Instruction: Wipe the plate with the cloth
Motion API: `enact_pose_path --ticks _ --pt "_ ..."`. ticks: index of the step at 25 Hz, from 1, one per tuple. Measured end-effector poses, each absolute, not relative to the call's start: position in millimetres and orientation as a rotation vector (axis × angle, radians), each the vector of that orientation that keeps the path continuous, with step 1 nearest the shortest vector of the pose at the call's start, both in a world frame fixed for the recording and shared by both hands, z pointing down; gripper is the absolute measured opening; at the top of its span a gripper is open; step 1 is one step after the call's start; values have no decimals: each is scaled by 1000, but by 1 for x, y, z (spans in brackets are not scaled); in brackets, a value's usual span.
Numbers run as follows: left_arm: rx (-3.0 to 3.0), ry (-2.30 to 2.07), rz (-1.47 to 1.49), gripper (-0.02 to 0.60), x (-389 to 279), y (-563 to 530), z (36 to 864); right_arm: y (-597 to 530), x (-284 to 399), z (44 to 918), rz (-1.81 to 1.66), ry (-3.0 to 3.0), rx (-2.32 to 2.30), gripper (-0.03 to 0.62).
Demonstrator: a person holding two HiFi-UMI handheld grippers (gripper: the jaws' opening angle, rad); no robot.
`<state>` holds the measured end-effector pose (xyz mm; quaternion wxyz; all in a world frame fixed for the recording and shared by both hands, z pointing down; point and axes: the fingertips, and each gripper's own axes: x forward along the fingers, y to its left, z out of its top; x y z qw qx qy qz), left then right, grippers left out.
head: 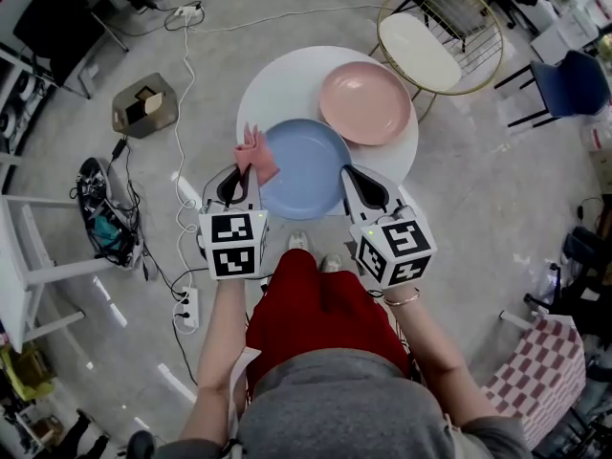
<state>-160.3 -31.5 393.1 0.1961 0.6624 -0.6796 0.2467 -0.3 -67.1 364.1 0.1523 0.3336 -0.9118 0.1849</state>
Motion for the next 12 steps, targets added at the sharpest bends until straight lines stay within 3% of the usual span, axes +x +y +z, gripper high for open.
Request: enact_pose_path --ticks 12 --pt "1940 -1983 411 34 -136 -13 333 -52 32 319 459 -2714 996 29"
